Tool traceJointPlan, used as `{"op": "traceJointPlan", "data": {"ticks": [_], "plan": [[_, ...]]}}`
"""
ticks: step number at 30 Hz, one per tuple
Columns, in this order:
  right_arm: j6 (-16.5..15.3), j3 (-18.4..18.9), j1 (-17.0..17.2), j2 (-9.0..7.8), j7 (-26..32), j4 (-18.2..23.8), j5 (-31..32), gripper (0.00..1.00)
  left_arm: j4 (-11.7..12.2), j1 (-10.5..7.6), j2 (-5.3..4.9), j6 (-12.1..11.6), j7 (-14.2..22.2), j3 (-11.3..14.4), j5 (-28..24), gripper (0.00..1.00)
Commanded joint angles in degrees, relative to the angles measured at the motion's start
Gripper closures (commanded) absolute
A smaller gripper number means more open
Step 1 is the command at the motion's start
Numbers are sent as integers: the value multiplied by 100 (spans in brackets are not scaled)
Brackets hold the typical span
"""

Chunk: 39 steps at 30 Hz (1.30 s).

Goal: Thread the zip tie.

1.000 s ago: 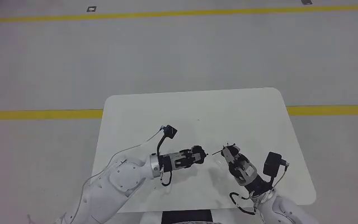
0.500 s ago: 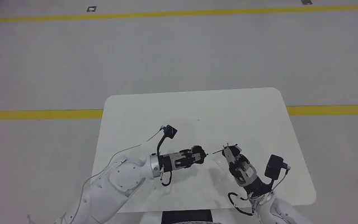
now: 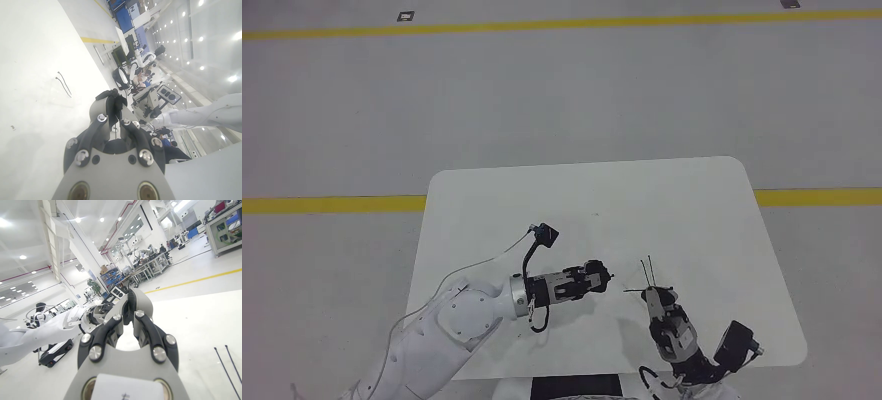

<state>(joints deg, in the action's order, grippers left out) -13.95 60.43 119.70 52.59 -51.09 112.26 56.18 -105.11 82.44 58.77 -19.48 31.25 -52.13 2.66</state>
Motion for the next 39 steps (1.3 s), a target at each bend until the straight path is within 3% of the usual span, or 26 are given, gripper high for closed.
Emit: {"op": "traceJointPlan", "data": {"ticks": [1,22,29,39], "plan": [[85,-63,-66,38,-104,-65,32,100,0,0,0,0,0,0,0,100],[152,-166,-152,86,-97,-100,35,100,0,0,0,0,0,0,0,100],[435,-243,-466,190,59,-176,103,100,0,0,0,0,0,0,0,100],[471,-433,-779,341,155,-455,86,100,0,0,0,0,0,0,0,100]]}}
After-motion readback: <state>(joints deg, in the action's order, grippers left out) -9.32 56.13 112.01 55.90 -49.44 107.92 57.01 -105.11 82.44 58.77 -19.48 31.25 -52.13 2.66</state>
